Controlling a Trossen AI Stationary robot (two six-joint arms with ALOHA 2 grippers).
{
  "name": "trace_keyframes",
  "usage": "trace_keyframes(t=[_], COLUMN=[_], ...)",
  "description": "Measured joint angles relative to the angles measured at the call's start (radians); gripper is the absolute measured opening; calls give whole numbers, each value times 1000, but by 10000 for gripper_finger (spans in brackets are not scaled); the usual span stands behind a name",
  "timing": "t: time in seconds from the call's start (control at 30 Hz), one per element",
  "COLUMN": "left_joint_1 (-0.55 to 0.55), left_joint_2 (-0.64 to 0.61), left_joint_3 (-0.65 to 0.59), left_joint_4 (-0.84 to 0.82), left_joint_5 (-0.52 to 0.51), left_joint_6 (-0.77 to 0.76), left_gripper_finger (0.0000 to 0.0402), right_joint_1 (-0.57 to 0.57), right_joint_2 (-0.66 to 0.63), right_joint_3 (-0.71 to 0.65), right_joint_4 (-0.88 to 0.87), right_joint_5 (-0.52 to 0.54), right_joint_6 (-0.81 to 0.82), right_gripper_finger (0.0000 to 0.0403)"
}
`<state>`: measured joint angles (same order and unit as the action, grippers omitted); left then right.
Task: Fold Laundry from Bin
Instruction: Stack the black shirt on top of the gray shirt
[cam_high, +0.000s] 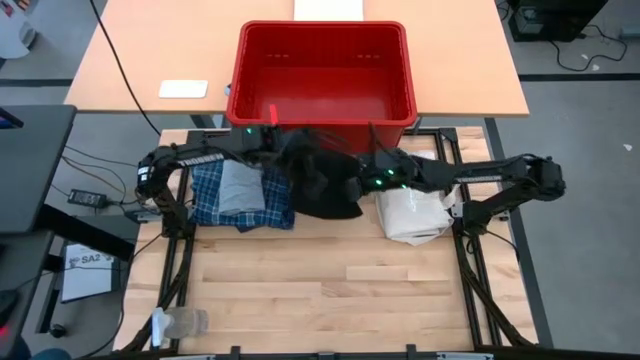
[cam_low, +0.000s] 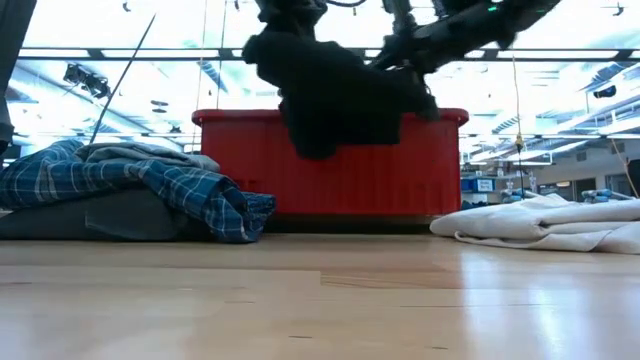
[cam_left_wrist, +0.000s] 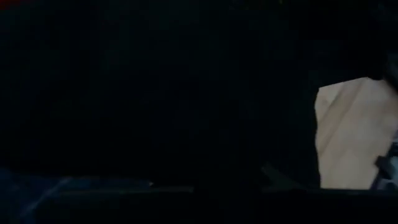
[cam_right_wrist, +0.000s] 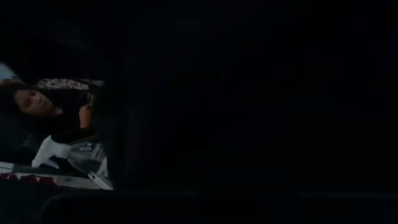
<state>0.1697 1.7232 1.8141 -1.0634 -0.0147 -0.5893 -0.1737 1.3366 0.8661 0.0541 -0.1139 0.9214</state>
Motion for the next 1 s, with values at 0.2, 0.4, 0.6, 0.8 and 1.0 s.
trace_keyframes(t=[0.2,0.4,0.6,0.8,1.0], left_joint_1=[72,140,248,363,451], left_joint_2=[-1,-82,-277,-457,-548], left_joint_3=[131,105,-73,-376,-642], left_joint_4=[-225,-417,-441,-407,-322], left_joint_5=[-26,-89,-154,-92,-59], left_joint_6=[75,107,84,82,108], left_gripper_finger=[39,39,39,39,69], right_joint_1=[-47,-63,-87,-92,-80], right_joint_2=[183,371,595,795,934], right_joint_3=[189,398,619,819,927], right_joint_4=[0,-2,4,-4,-1], right_joint_5=[-76,-99,-109,-170,-202], right_joint_6=[-61,-105,-150,-155,-133], right_gripper_finger=[35,35,35,36,39])
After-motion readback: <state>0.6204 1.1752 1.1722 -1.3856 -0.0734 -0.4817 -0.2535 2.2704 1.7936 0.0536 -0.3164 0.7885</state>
